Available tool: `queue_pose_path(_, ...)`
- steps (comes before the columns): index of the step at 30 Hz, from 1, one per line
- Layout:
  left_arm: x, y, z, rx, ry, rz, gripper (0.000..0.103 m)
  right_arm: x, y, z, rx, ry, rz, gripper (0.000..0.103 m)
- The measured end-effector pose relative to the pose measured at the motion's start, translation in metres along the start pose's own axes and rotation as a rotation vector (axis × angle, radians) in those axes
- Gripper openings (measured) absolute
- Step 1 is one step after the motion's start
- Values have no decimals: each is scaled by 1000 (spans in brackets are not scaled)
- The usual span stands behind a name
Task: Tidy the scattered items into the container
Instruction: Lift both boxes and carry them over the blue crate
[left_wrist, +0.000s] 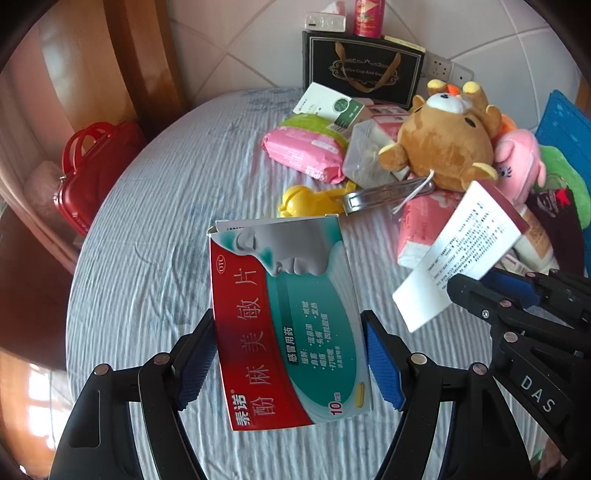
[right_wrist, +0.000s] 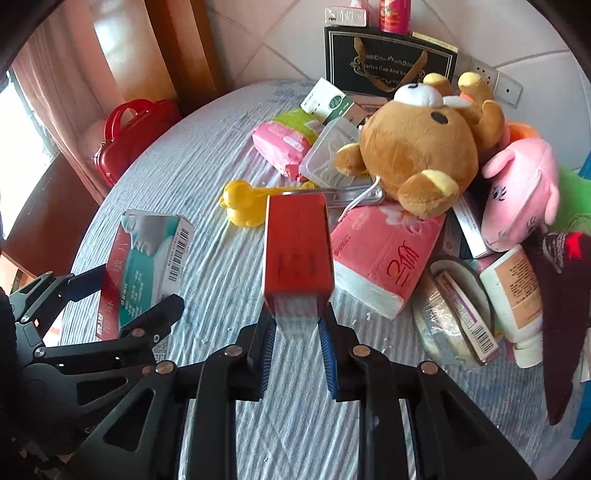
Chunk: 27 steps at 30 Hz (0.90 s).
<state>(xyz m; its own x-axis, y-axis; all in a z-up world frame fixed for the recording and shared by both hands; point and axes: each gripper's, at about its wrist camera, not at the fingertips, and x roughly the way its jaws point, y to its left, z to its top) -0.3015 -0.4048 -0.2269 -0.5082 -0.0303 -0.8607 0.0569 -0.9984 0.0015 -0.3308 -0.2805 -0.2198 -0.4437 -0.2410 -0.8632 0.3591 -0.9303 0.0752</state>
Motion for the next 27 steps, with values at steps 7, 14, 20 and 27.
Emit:
queue_pose_path(7, -46, -19, 5, -26, -80, 17, 75, -50, -17, 5, -31, -92, 13, 23)
queue_pose_path(14, -85, -45, 8, -48, -150, 46, 75, -100, -34, 5, -66, -182, 29, 23)
queue_pose_path(20, -113, -67, 15, -20, -215, 55, 75, -140, -42, 1, -64, -252, 5, 23)
queue_pose_path(27, -138, -92, 22, 43, -300, 15, 75, -180, -46, -7, -16, -323, -76, 23)
